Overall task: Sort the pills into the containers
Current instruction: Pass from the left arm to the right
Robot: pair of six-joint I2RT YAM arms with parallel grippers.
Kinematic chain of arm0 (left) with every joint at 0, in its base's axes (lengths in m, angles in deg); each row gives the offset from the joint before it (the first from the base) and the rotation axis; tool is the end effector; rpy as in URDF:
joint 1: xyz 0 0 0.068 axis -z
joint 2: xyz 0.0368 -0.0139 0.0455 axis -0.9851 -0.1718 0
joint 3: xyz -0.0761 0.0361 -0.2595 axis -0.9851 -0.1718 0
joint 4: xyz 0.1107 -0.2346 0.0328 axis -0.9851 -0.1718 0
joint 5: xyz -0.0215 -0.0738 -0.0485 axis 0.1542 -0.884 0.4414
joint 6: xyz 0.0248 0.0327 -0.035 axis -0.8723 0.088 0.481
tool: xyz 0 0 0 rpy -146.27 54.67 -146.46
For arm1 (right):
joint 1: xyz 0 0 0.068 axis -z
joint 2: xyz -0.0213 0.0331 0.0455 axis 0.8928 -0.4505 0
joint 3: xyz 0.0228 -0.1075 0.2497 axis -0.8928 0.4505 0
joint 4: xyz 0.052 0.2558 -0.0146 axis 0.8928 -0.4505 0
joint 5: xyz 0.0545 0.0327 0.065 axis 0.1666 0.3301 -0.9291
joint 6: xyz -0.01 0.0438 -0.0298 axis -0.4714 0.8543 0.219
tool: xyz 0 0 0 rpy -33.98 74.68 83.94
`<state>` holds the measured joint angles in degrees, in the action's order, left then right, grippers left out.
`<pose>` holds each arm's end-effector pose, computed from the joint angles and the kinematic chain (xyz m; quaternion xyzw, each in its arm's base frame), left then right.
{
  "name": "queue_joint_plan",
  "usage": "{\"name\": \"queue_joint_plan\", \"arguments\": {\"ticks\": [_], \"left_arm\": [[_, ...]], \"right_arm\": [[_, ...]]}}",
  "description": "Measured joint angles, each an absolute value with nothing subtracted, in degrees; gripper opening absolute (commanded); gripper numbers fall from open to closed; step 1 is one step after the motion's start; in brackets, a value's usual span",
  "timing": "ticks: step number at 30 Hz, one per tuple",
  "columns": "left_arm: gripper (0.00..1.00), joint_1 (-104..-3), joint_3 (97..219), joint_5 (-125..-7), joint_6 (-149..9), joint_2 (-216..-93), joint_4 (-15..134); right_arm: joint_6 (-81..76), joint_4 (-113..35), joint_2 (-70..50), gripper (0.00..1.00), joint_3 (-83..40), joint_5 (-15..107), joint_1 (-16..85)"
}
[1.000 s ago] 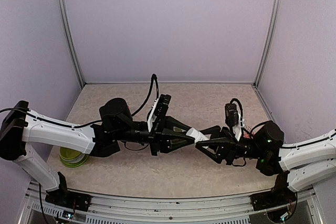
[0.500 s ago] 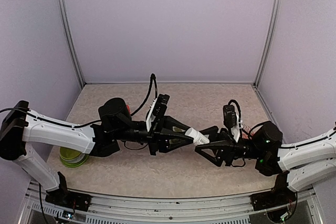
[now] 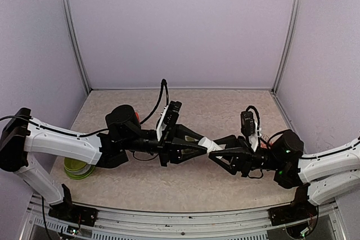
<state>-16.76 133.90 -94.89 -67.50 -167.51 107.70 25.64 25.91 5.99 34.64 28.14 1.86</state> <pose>0.1326 -0.3122 0.2845 0.4775 0.4483 -0.6136 0.4411 0.0934 0.2031 0.2539 -0.3056 0.5099 0.6761 0.4353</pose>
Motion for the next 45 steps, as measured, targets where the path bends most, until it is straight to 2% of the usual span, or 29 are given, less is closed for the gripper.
{"name": "queue_joint_plan", "arguments": {"ticks": [4, 6, 10, 18, 20, 28, 30, 34, 36, 43, 44, 45], "left_arm": [[0.0, -16.8, 133.9, -94.8, -67.6, -167.5, 107.7], [0.0, -16.9, 133.9, -94.8, -67.6, -167.5, 107.8], [0.0, -16.9, 133.9, -94.7, -67.6, -167.5, 107.8], [0.0, -16.9, 133.9, -94.9, -67.6, -167.5, 107.9], [0.0, -16.9, 133.9, -94.9, -67.6, -167.5, 107.9], [0.0, -17.1, 133.9, -94.5, -67.8, -167.5, 108.1], [0.03, -17.2, 133.9, -94.5, -67.8, -167.5, 108.2], [0.23, -17.2, 133.9, -94.5, -67.8, -167.6, 108.4], [0.41, -17.2, 133.9, -94.4, -67.7, -167.6, 108.4], [0.92, -17.0, 133.5, -94.6, -66.5, -167.1, 108.8], [0.98, -17.0, 133.1, -94.6, -66.6, -166.9, 108.8], [0.99, -17.1, 132.7, -94.5, -66.6, -166.7, 108.8]], "right_arm": [[25.8, 26.4, 5.8, 0.34, 34.6, 27.9, 1.9], [26.1, 26.4, 5.8, 0.33, 34.6, 27.9, 1.9], [26.2, 26.4, 5.8, 0.49, 34.6, 28.0, 1.9], [26.1, 26.7, 5.8, 0.52, 34.5, 28.2, 1.9], [26.1, 26.7, 5.8, 0.5, 34.5, 28.2, 1.9], [26.7, 26.8, 5.8, 0.28, 34.4, 28.7, 1.9], [26.8, 26.9, 5.8, 0.22, 34.4, 28.8, 1.9], [26.6, 27.0, 5.8, 0.17, 34.4, 28.9, 1.9], [26.5, 27.0, 5.8, 0.17, 34.4, 29.0, 1.9], [25.2, 25.2, 7.5, 0.15, 34.4, 30.4, 1.9], [25.0, 24.8, 8.0, 0.14, 34.4, 30.5, 1.9], [24.9, 24.6, 8.3, 0.14, 34.4, 30.5, 1.9]]}}
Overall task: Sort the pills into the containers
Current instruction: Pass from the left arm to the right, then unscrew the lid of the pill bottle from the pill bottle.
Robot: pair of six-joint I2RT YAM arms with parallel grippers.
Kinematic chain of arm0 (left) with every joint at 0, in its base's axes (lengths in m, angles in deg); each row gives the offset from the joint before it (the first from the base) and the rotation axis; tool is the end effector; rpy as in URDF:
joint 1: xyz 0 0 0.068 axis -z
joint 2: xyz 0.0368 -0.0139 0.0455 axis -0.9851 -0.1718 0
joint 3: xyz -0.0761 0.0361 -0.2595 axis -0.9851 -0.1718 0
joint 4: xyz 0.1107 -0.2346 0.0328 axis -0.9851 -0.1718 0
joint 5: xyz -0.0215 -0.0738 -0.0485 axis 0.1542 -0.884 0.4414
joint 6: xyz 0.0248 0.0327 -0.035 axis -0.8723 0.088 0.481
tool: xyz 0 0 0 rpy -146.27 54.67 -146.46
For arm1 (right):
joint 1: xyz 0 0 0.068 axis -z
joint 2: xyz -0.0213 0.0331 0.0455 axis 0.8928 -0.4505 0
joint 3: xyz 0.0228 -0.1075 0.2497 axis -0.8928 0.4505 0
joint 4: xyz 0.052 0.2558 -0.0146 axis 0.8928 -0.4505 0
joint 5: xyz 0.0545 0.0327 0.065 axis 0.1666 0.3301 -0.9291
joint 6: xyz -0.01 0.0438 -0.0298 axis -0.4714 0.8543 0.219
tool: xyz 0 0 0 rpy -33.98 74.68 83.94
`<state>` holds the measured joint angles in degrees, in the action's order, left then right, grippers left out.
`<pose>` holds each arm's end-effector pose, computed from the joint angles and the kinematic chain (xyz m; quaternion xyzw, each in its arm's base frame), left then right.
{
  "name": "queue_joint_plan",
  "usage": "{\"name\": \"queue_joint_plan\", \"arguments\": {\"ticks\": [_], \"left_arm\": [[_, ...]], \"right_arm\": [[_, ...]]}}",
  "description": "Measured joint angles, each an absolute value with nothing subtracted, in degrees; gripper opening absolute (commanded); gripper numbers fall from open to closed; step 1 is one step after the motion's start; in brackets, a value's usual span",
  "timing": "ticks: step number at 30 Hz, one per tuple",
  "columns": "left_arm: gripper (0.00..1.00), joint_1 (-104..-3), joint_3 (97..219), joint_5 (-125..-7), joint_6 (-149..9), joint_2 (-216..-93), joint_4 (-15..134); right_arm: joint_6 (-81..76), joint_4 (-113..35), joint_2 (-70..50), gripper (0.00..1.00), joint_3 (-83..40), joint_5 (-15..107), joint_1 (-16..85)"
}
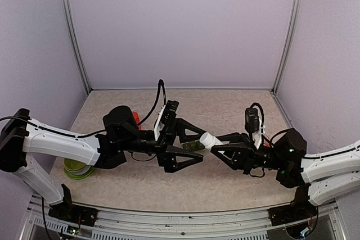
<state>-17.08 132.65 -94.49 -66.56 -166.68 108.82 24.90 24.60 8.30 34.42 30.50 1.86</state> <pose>0.1323 -0.3072 0.2839 0.4698 0.4506 -0.6160 0.4435 0.0926 0.1989 0.2611 -0.2928 0.5057 0.6713 0.4560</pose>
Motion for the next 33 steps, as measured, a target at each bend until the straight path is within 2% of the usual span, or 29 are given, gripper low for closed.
{"name": "queue_joint_plan", "arguments": {"ticks": [17, 33], "left_arm": [[0.99, -17.5, 132.1, -96.3, -68.3, -166.5, 108.6], [0.98, -16.8, 132.1, -93.8, -72.7, -166.5, 104.8]], "right_arm": [[24.9, 21.3, 4.1, 0.12, 31.8, 29.6, 1.5], [24.6, 16.9, 9.4, 0.12, 34.6, 40.5, 0.8]]}}
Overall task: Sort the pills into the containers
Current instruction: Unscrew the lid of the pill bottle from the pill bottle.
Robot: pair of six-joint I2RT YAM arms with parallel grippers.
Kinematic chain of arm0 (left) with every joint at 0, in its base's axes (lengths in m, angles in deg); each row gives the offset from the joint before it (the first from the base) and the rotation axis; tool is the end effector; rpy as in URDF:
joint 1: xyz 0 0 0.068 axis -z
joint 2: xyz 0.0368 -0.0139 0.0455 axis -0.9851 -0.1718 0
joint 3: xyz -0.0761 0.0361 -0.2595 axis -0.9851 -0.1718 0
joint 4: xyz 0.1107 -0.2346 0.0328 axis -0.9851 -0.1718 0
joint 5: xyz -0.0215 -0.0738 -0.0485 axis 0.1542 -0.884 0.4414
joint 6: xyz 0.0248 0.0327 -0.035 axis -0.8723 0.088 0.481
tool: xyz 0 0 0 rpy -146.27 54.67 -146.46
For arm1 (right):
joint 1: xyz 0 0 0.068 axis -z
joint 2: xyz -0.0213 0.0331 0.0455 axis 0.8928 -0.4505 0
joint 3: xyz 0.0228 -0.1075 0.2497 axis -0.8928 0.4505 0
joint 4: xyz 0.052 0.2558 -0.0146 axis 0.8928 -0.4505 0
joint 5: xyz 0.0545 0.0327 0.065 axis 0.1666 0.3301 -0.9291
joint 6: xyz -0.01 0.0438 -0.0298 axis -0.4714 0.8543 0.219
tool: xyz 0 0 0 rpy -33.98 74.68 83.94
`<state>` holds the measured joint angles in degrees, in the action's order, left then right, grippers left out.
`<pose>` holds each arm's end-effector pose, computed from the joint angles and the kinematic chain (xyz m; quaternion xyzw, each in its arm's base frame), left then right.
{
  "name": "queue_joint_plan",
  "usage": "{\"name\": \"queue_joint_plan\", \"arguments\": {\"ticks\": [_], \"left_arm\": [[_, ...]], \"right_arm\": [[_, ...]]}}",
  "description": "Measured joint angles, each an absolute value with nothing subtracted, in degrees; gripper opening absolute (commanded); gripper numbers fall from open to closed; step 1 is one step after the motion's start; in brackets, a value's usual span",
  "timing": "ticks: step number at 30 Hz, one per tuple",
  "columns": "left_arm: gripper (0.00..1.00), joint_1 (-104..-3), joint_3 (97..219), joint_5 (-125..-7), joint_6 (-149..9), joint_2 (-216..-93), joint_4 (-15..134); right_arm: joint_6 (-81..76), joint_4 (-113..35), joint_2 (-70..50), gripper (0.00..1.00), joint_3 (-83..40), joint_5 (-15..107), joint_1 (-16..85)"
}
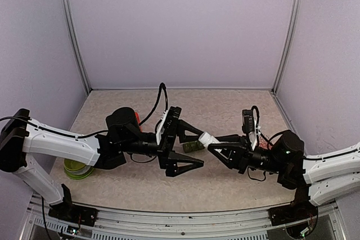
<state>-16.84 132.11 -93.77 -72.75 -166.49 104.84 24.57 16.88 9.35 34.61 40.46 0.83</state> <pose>0.1313 -0.3075 0.2749 0.4966 0.4545 -0.5835 0.4542 0.0957 0.2005 0.2504 -0.2404 0.5745 0.6269 0.4681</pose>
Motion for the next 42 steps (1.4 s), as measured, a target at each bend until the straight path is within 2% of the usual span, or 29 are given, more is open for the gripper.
{"name": "queue_joint_plan", "arguments": {"ticks": [10, 16, 29, 35, 42], "left_arm": [[0.98, -15.9, 132.1, -94.7, -73.1, -166.4, 103.7], [0.99, -15.8, 132.1, -93.9, -73.6, -166.1, 102.8], [0.99, -15.8, 132.2, -92.8, -73.9, -165.8, 103.3], [0.99, -15.6, 132.4, -93.1, -74.3, -166.0, 103.3], [0.99, -15.5, 132.4, -92.9, -75.4, -166.0, 103.3]], "right_arm": [[22.3, 14.2, 15.6, 0.13, 35.6, 48.5, 0.9], [20.3, 13.1, 16.8, 0.13, 35.6, 48.5, 0.9], [19.5, 14.5, 2.7, 0.13, 29.8, 35.4, -1.4], [20.4, 14.9, -0.3, 0.12, 29.1, 35.5, -1.6], [20.6, 15.0, 2.2, 0.13, 30.2, 41.1, -1.8]]}}
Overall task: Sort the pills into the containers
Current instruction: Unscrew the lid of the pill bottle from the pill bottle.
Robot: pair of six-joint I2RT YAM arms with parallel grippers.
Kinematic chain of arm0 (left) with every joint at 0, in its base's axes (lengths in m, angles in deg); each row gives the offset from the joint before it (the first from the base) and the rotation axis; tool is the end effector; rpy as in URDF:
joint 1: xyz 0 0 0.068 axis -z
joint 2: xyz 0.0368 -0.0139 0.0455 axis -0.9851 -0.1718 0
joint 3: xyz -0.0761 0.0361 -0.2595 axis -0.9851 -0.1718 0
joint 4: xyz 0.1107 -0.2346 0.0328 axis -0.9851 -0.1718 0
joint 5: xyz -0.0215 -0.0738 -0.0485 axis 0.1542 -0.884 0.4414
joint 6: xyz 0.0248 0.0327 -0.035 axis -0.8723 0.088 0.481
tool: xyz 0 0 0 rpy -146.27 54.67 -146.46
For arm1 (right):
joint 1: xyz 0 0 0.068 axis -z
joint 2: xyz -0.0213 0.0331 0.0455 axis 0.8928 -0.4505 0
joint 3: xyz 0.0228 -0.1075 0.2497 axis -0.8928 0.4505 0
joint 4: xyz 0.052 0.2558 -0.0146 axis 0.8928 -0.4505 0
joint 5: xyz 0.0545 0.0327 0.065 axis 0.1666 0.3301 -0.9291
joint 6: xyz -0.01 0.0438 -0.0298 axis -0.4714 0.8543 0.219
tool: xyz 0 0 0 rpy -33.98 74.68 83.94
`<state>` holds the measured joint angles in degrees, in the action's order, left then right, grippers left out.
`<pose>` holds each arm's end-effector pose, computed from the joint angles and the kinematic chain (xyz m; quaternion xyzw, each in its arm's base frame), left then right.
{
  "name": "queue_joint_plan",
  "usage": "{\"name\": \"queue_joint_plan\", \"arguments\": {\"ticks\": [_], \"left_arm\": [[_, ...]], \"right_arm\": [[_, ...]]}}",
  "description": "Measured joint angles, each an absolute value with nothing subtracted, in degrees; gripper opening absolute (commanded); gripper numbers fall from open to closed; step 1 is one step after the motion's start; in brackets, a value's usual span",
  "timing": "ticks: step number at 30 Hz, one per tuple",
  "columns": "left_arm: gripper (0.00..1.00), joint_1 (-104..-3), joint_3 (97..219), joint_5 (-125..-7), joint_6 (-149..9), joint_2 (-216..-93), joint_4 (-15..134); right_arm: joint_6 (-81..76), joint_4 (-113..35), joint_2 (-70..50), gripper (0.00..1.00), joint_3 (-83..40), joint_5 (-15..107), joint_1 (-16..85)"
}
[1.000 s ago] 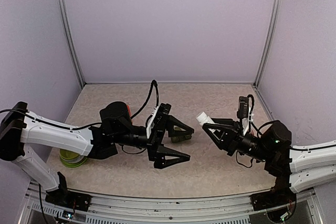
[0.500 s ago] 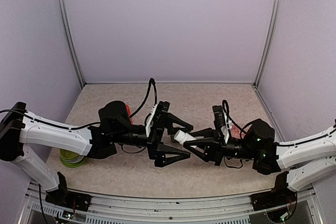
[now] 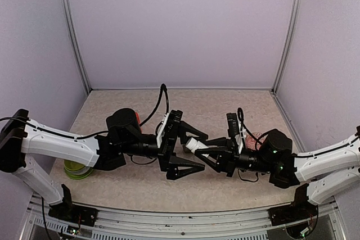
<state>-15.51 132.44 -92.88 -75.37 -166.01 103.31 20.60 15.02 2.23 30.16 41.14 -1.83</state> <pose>0.1245 -0.3101 0.2767 0.5090 0.4458 -0.5742 0.4610 0.0975 0.2278 0.2455 -0.2755 0.5911 0.6033 0.4589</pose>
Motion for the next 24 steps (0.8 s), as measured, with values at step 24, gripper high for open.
{"name": "queue_joint_plan", "arguments": {"ticks": [24], "left_arm": [[0.99, -15.5, 133.1, -90.1, -75.9, -166.0, 102.4]], "right_arm": [[18.3, 10.5, 14.1, 0.13, 34.2, 49.0, -2.7]]}}
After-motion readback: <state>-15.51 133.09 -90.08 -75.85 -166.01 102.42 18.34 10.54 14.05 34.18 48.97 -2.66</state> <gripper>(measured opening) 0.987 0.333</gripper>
